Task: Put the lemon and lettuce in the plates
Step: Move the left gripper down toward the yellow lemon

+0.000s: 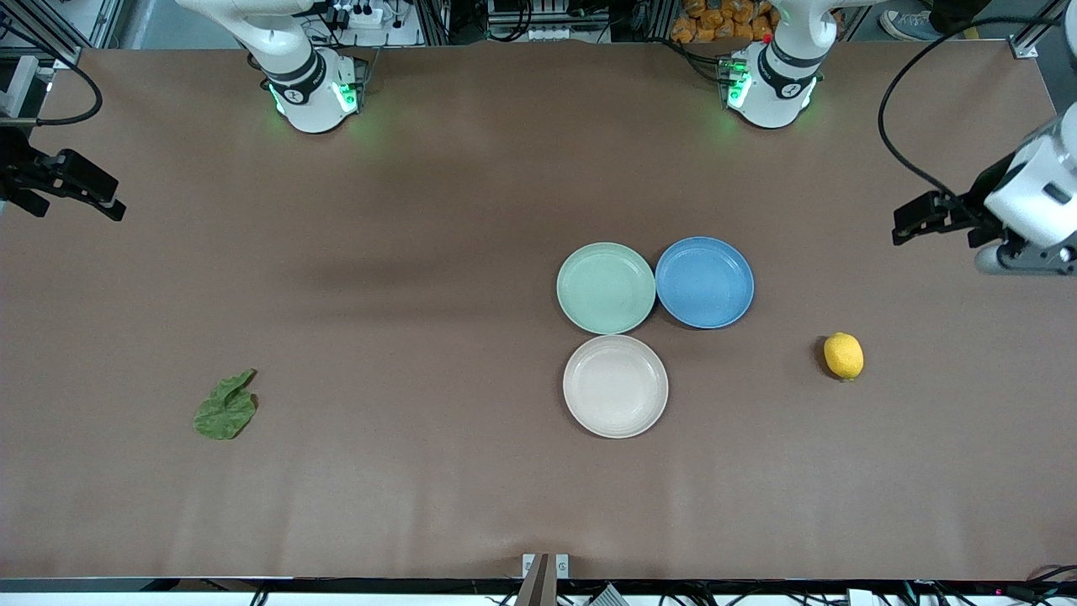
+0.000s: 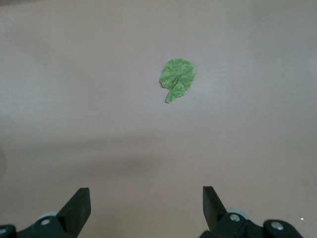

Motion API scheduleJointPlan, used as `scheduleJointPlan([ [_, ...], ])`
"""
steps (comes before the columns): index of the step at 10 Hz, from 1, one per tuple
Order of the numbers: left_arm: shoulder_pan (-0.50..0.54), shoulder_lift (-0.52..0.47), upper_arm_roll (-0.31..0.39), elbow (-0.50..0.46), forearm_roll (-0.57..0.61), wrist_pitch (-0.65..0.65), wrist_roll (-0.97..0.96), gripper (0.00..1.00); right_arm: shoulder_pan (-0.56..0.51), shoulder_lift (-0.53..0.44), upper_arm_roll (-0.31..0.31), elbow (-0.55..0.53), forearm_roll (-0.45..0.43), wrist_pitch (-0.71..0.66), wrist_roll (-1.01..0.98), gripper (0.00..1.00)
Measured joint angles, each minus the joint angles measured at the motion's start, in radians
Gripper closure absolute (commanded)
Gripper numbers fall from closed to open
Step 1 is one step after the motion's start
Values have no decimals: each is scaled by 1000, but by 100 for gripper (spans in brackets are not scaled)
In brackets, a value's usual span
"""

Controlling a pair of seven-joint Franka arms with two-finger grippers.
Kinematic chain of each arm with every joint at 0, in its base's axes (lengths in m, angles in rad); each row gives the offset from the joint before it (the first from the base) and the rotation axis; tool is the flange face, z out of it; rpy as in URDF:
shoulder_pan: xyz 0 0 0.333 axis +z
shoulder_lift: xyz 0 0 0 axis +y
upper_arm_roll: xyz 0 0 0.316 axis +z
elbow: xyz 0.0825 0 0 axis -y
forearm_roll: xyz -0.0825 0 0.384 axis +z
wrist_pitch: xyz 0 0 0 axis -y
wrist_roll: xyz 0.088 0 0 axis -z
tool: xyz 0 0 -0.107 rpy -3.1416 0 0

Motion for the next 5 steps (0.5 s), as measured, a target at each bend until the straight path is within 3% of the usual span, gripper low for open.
scheduleJointPlan([
  [5,13,137,5,-5,14,8,0,0,0,1,-1,0,0,0,0,0],
])
